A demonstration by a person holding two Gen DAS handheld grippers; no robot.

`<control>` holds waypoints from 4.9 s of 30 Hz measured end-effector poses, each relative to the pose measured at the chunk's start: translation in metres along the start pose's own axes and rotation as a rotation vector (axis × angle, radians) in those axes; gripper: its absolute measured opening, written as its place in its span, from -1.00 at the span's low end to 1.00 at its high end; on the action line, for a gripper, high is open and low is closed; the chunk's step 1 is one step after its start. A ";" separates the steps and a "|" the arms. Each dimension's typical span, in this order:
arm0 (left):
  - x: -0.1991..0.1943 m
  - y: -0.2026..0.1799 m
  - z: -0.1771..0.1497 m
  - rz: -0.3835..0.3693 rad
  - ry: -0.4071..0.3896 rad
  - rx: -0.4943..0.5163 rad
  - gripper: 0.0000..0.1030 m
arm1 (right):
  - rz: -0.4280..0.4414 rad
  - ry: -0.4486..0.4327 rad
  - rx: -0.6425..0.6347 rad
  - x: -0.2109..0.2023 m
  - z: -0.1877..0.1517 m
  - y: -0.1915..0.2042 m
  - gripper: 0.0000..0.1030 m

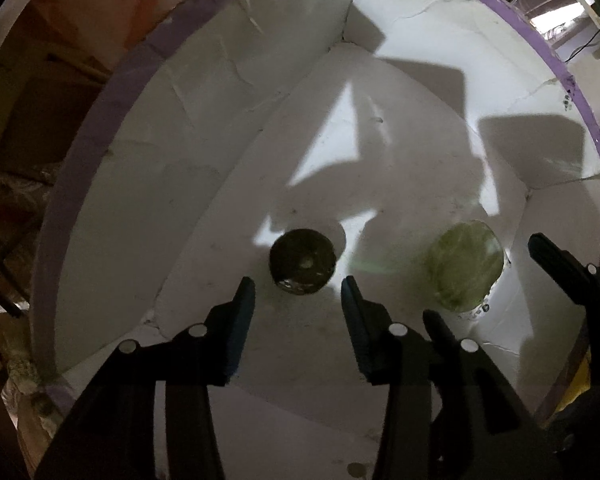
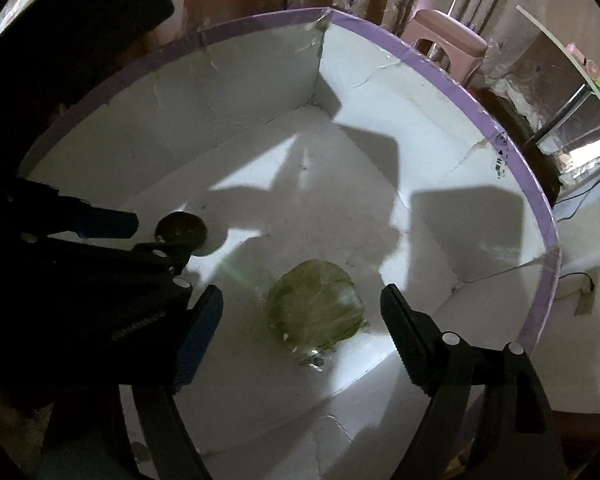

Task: Organize fruits
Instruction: 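Open both tools to drop the dark fruit and cabbage into the box, then move both open tools back over the fruit on the tablecloth, then grasp the orange with the left tool while the right tool grasps the wrapped apple half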

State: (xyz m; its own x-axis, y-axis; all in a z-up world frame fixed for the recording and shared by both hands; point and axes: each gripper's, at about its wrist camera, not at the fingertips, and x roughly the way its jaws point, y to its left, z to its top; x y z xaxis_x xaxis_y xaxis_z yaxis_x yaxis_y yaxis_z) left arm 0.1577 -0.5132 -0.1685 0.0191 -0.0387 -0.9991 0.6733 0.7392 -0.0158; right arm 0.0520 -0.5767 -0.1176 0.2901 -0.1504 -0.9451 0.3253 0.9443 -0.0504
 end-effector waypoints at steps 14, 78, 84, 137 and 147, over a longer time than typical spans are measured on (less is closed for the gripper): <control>-0.098 -0.018 -0.022 -0.005 -0.314 0.111 0.60 | -0.070 -0.189 0.043 -0.062 -0.014 -0.027 0.69; -0.193 0.256 -0.364 0.087 -0.574 -0.784 -0.12 | 0.375 -0.405 -0.573 -0.190 0.004 0.301 0.70; -0.192 0.253 -0.364 0.104 -0.594 -0.781 -0.12 | 0.405 -0.382 -0.575 -0.181 0.014 0.319 0.70; -0.200 0.241 -0.362 0.104 -0.635 -0.752 -0.13 | 0.443 -0.345 -0.580 -0.174 0.008 0.307 0.16; -0.209 0.236 -0.361 0.101 -0.659 -0.733 -0.14 | 0.459 -0.357 -0.561 -0.183 0.006 0.289 0.16</control>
State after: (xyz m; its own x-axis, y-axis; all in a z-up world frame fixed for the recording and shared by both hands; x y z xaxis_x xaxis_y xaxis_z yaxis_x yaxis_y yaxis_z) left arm 0.0459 -0.0876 0.0221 0.6084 -0.1542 -0.7785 0.0260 0.9843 -0.1747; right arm 0.0983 -0.2777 0.0427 0.5856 0.2935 -0.7556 -0.3687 0.9266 0.0743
